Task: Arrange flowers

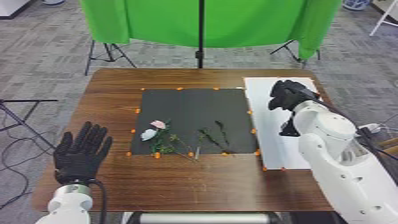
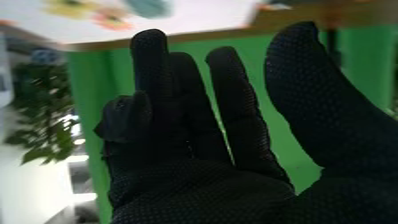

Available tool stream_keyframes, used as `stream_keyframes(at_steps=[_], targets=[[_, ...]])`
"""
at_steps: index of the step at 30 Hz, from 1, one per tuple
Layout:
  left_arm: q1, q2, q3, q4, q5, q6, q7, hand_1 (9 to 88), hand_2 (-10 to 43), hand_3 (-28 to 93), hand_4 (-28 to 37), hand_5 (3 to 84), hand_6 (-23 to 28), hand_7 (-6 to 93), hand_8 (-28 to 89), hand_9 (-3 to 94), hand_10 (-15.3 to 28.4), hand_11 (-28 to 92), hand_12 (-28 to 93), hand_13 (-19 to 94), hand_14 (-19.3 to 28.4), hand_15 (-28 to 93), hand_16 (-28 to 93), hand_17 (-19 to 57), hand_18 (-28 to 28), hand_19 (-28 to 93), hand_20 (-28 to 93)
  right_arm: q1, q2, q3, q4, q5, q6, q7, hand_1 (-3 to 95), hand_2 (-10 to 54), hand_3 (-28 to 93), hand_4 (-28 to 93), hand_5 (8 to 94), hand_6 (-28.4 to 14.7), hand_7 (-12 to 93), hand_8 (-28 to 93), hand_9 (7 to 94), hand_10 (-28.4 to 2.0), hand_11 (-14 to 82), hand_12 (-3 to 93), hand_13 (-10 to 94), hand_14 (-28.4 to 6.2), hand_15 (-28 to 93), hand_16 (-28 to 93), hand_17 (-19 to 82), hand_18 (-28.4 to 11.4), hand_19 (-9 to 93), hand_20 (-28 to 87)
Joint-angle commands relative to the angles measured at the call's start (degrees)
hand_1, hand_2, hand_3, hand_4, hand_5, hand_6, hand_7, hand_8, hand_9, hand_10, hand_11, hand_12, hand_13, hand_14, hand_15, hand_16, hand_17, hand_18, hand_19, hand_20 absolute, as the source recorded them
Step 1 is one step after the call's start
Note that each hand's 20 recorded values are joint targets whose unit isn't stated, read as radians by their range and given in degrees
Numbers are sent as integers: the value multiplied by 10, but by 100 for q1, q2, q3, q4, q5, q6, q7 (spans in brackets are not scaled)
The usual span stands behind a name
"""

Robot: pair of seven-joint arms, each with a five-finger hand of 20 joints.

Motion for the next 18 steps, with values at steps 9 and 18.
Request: stream_keyframes(at_steps=[9, 18], targets=[[157, -10, -2, -9, 2, 1, -10, 271, 166, 766, -283, 477, 109, 129, -103, 417, 164, 256, 92, 302, 162, 419, -97, -85, 143, 393, 125, -715, 427, 894, 132, -182, 378, 693, 422, -95, 829, -283, 551, -43, 175, -137, 497, -182, 174, 161, 440, -161, 549, 133, 287, -257, 921, 516], [135, -57, -15, -7, 18, -8, -34, 271, 166, 765, -283, 477, 109, 129, -102, 416, 163, 255, 92, 302, 163, 419, -96, -85, 143, 393, 126, -711, 327, 834, 614, -296, 31, 815, 462, -95, 705, -283, 535, -47, 165, -134, 495, -180, 175, 161, 476, -153, 528, 133, 304, -256, 922, 512]])
